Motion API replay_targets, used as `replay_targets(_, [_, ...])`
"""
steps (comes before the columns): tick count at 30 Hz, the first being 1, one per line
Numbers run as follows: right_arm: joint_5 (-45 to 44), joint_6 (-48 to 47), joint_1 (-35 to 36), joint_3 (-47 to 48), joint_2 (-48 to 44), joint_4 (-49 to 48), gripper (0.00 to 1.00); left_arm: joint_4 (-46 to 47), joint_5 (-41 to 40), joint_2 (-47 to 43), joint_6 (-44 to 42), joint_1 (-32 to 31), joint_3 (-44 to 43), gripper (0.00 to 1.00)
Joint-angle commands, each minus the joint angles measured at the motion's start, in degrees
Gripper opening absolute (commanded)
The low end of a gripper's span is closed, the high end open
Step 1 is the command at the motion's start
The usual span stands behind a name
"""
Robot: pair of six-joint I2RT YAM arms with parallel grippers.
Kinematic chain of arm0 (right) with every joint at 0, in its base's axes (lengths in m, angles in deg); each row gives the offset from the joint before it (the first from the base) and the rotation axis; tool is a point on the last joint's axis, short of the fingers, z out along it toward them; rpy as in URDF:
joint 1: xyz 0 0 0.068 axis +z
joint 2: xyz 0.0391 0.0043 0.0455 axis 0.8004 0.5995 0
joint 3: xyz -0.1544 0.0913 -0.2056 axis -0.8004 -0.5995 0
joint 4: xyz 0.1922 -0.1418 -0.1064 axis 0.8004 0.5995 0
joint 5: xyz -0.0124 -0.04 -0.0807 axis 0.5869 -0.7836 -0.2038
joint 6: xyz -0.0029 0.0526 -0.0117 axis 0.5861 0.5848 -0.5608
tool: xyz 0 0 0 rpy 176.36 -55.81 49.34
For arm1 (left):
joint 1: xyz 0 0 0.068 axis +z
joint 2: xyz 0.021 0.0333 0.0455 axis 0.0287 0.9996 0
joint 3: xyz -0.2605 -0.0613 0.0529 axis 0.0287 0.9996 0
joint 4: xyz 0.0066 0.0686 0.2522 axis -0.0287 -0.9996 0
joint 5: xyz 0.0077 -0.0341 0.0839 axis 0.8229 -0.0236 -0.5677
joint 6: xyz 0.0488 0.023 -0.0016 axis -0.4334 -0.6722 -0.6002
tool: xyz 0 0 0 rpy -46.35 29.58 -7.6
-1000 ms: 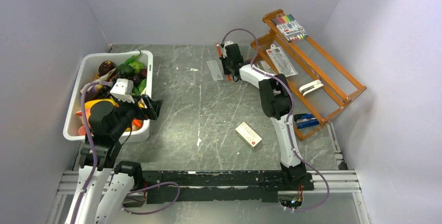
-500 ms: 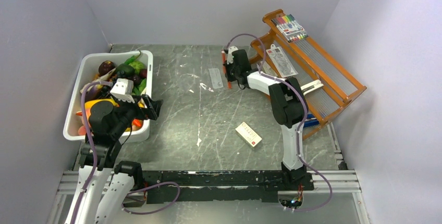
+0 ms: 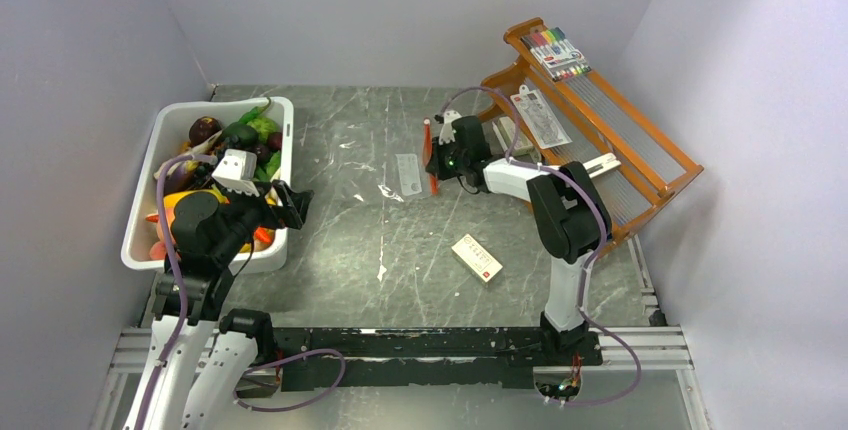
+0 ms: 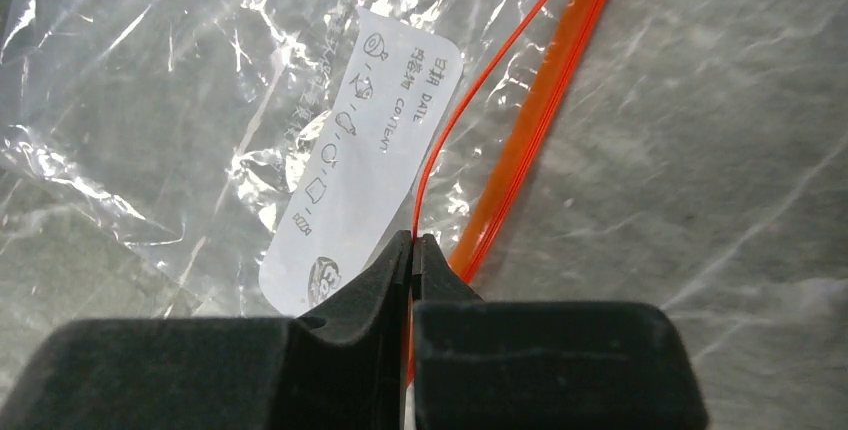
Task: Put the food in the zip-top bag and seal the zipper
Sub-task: Move the zipper food storage bag to the center of the board, then pick up the zipper food storage bag at the center of the board.
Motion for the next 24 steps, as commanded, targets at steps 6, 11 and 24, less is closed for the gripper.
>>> replay_targets(6, [-0.1, 3.4, 1.8, -0.2, 1.2, -1.3, 0.0, 2.2, 1.6, 0.1, -0.6, 0.6, 0.3, 0.99])
replay_targets(11, [1.4, 5.4, 1.7, 2.7, 3.2, -1.4, 0.11, 2.2, 1.6, 0.0, -0.6, 0.6, 0.4, 0.99])
replay_targets(24, [5.5, 7.3, 1.2, 9.4, 10.2, -1.5, 0.21, 1.9, 1.2, -0.4, -0.6, 0.6, 0.3, 0.99])
